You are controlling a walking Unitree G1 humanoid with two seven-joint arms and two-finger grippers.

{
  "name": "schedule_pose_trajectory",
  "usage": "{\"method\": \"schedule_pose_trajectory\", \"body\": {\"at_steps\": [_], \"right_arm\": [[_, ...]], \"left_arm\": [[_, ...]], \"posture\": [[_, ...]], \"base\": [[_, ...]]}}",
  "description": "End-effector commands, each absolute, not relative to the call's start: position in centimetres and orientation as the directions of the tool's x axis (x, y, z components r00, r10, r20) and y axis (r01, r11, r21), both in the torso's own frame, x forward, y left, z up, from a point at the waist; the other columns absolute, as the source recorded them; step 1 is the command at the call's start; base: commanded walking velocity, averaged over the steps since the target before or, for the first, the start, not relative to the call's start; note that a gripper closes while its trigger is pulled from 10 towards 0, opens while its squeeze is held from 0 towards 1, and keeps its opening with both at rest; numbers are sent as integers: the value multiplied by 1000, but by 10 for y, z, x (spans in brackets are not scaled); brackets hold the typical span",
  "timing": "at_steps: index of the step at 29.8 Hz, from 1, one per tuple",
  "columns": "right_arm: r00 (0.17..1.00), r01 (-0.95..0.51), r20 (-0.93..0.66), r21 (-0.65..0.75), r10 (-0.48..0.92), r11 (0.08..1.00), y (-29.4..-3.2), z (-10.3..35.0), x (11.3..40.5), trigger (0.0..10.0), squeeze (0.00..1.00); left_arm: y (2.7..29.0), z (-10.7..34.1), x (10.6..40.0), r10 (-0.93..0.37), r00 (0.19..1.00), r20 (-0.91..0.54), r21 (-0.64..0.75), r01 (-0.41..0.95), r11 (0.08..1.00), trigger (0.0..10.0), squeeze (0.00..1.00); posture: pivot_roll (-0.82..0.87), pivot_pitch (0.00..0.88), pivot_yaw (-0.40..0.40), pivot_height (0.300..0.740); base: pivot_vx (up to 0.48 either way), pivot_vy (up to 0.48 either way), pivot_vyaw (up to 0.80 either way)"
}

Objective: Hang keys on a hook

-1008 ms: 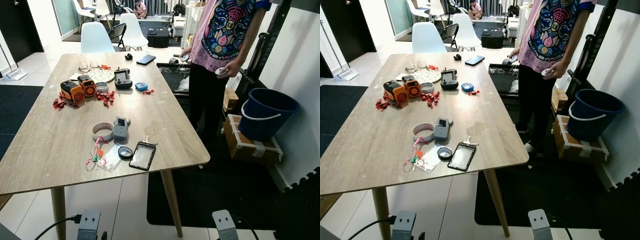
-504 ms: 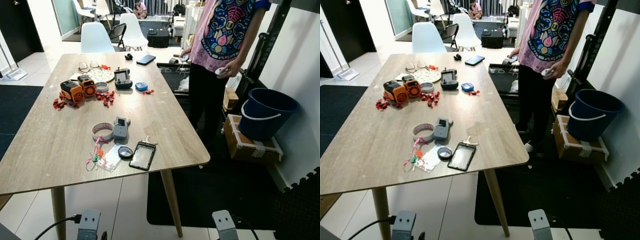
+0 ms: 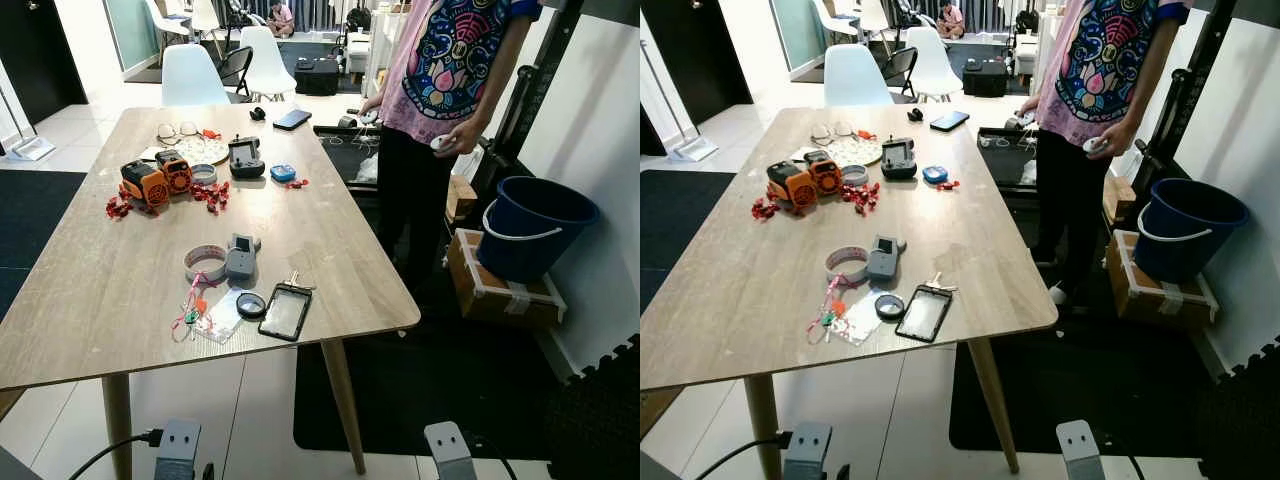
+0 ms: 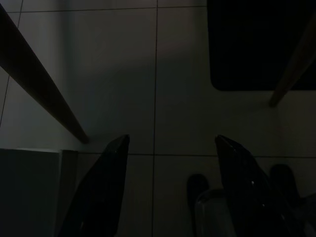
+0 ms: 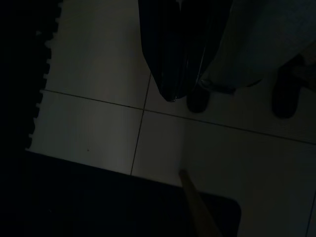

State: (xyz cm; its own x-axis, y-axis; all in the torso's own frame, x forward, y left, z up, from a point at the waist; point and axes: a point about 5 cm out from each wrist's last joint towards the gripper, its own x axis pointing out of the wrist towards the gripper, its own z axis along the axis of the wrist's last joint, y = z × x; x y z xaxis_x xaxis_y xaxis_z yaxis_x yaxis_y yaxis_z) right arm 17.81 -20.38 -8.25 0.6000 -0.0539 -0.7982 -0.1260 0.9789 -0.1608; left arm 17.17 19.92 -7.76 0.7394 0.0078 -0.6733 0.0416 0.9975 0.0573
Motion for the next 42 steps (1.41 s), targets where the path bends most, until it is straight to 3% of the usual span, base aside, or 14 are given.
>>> {"method": "schedule_pose_trajectory", "body": {"at_steps": [1, 42], "right_arm": [[598, -133, -800, -163, -52, 978, -202, -82, 179, 10000, 0], [598, -134, -800, -167, -55, 977, -203, -82, 179, 10000, 0]], "left_arm": [[197, -80, 169, 8, 727, -687, 58, 44, 997, 10000, 0], [197, -83, 165, 12, 701, -713, 59, 42, 997, 10000, 0]], "posture": [[18, 0, -21, 740], [15, 0, -20, 740]], "base": [[0, 0, 0], [0, 0, 0]]}}
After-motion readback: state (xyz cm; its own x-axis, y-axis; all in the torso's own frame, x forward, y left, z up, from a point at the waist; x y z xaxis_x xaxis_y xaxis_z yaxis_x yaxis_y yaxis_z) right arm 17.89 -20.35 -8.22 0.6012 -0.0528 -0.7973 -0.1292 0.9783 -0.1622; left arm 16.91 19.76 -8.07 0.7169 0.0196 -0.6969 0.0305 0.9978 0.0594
